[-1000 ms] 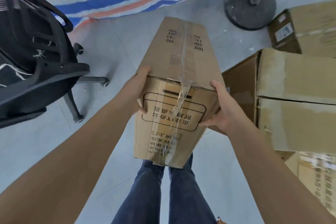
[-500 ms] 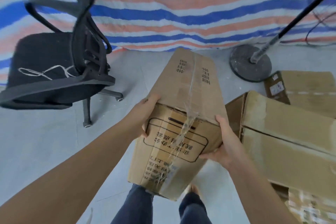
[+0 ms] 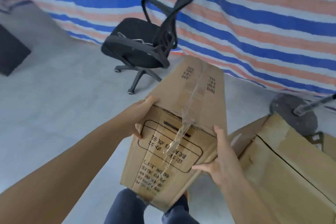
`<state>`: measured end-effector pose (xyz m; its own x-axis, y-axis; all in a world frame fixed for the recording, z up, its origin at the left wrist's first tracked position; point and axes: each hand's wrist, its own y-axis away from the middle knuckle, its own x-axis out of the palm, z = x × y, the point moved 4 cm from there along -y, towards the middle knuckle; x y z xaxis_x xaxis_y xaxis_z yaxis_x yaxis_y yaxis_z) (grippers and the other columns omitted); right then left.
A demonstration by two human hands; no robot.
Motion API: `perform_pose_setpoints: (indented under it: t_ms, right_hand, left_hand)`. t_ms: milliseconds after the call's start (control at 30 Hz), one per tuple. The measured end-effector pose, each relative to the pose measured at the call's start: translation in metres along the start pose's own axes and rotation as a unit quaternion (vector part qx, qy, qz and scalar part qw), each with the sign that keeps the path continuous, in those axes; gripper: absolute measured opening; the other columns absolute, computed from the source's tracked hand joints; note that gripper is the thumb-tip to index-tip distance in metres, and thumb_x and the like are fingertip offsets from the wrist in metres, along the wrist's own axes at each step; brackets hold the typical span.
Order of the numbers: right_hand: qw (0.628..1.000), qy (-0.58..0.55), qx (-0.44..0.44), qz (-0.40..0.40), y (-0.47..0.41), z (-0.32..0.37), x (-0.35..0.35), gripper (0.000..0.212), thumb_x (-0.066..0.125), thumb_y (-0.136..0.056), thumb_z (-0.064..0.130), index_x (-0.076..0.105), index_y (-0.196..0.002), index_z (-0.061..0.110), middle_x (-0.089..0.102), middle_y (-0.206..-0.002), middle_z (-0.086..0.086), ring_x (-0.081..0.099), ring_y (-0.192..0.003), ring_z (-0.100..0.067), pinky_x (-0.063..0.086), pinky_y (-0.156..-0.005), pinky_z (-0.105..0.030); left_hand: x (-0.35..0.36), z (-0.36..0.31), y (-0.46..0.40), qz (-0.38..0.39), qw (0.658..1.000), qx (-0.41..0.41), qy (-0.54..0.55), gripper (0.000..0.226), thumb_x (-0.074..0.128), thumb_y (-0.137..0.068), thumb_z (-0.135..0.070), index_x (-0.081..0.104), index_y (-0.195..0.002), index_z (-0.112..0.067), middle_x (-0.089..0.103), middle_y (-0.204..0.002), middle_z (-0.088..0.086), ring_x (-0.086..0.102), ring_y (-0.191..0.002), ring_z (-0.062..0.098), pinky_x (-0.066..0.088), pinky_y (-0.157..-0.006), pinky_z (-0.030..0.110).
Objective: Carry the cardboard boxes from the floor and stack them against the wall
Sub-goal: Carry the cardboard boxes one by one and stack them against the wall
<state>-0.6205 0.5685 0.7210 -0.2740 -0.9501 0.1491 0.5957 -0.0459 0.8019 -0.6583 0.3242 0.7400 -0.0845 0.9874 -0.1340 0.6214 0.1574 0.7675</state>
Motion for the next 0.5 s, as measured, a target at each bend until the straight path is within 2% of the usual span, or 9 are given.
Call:
perform_pose_setpoints:
  t_ms: [67, 133, 233, 367, 500]
  right_hand:
    - [0.999, 0.024, 0.022, -0.002, 0.018, -0.023, 0.018, 0.037, 0.064, -0.081, 0.051, 0.052, -0.114, 0.041, 0.039, -0.140, 0.009, 0.035, -0.132, -0.036, 0.051, -0.064, -0.065]
    - [0.998, 0.059, 0.032, 0.004, 0.036, -0.049, 0.039, 0.039, 0.061, -0.085, 0.052, 0.046, -0.120, 0.043, 0.033, -0.147, 0.012, 0.030, -0.137, -0.036, 0.054, -0.062, -0.064]
    - [0.993, 0.108, 0.038, 0.030, 0.059, -0.095, 0.077, 0.045, 0.061, -0.085, 0.052, 0.047, -0.127, 0.043, 0.035, -0.142, 0.016, 0.029, -0.136, -0.035, 0.055, -0.056, -0.057]
    - [0.975, 0.208, 0.032, 0.065, 0.088, -0.162, 0.146, 0.034, 0.063, -0.082, 0.054, 0.049, -0.112, 0.047, 0.031, -0.117, 0.022, 0.027, -0.134, -0.031, 0.056, -0.059, -0.059]
    - [0.949, 0.288, 0.026, 0.125, 0.121, -0.227, 0.223, 0.025, 0.060, -0.082, 0.057, 0.049, -0.104, 0.051, 0.027, -0.117, 0.027, 0.026, -0.133, -0.023, 0.056, -0.060, -0.058]
  left_hand:
    - [-0.032, 0.024, 0.018, -0.018, 1.000, -0.010, 0.009, 0.048, 0.050, -0.085, -0.062, 0.050, -0.122, -0.033, 0.044, -0.136, 0.002, 0.037, -0.126, 0.029, 0.047, -0.083, 0.068]
    - [-0.067, 0.054, 0.034, -0.040, 0.999, -0.021, 0.026, 0.054, 0.051, -0.084, -0.061, 0.050, -0.128, -0.030, 0.042, -0.139, 0.003, 0.035, -0.130, 0.030, 0.047, -0.080, 0.070]
    - [-0.122, 0.111, 0.060, -0.065, 0.995, -0.041, 0.070, 0.054, 0.052, -0.085, -0.059, 0.050, -0.130, -0.030, 0.043, -0.138, 0.002, 0.037, -0.129, 0.030, 0.048, -0.080, 0.069]
    - [-0.205, 0.196, 0.104, -0.119, 0.979, -0.063, 0.153, 0.039, 0.051, -0.086, -0.057, 0.055, -0.116, -0.033, 0.051, -0.128, 0.001, 0.045, -0.120, 0.027, 0.051, -0.078, 0.065]
    - [-0.287, 0.270, 0.156, -0.195, 0.949, -0.078, 0.235, 0.043, 0.051, -0.087, -0.055, 0.053, -0.122, -0.031, 0.050, -0.127, 0.001, 0.043, -0.118, 0.027, 0.050, -0.080, 0.065]
